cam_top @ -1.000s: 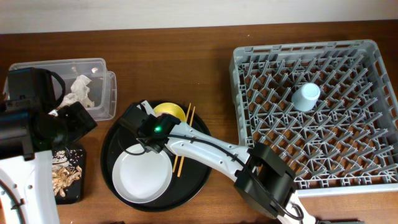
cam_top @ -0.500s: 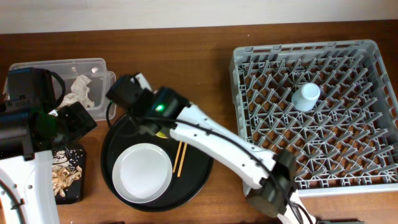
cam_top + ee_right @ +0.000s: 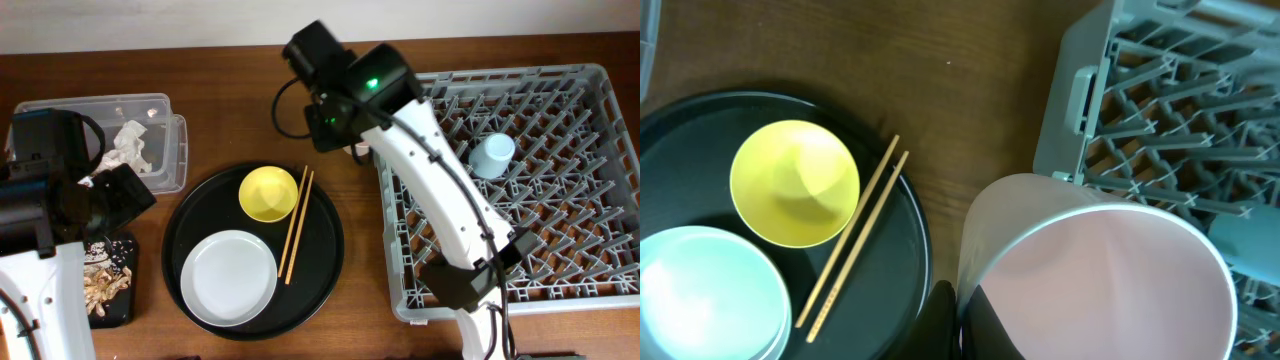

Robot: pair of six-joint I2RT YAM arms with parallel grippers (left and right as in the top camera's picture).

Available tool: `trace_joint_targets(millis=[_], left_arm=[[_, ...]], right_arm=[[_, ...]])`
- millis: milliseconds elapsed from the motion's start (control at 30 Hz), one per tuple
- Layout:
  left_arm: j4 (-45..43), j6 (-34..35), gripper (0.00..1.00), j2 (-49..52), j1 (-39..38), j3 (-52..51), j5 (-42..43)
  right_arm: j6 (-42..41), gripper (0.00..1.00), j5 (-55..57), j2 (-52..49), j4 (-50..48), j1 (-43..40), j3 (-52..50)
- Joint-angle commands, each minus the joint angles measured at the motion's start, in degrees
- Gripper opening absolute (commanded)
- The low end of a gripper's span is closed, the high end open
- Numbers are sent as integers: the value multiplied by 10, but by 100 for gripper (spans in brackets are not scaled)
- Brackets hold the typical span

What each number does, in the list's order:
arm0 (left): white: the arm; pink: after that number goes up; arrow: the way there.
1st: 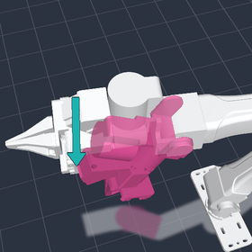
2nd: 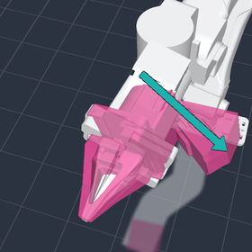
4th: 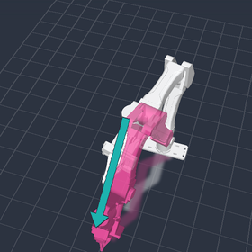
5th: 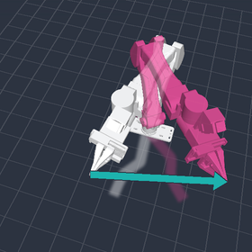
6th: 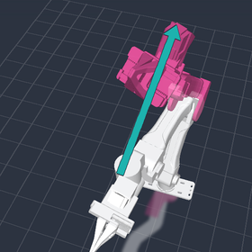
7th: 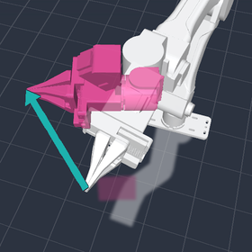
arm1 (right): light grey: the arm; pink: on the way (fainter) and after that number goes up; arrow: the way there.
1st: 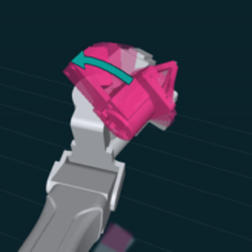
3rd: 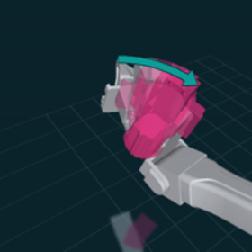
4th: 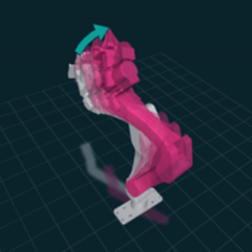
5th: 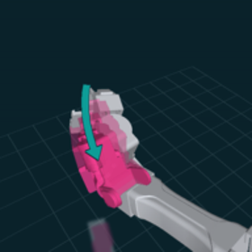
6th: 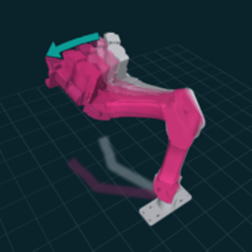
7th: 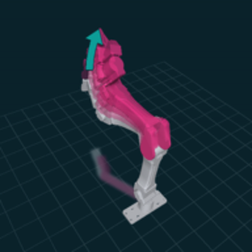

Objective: Sort waste into correct bins and load items into the dishwasher rack
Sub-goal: 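Lift the pink cup and carry it with the right gripper into the rack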

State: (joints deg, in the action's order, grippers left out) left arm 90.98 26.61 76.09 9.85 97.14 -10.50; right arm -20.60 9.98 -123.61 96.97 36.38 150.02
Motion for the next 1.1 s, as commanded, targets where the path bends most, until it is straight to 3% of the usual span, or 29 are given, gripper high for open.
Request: trace_joint_targets(millis=[0, 167, 533, 900, 1067], left_arm=[[0, 5, 99, -7, 3, 6, 2], [0, 5, 99, -7, 3, 6, 2], [0, 5, 99, -7, 3, 6, 2], [0, 5, 99, -7, 3, 6, 2], [0, 5, 99, -7, 3, 6, 2]], right_arm=[[9, 4, -48, 20, 4, -8, 10], [24, 4, -50, 48, 4, -9, -14], [17, 4, -50, 180, 4, -9, -187], [19, 4, -60, 257, 4, -12, -219], [54, 4, -50, 303, 4, -62, -235]])
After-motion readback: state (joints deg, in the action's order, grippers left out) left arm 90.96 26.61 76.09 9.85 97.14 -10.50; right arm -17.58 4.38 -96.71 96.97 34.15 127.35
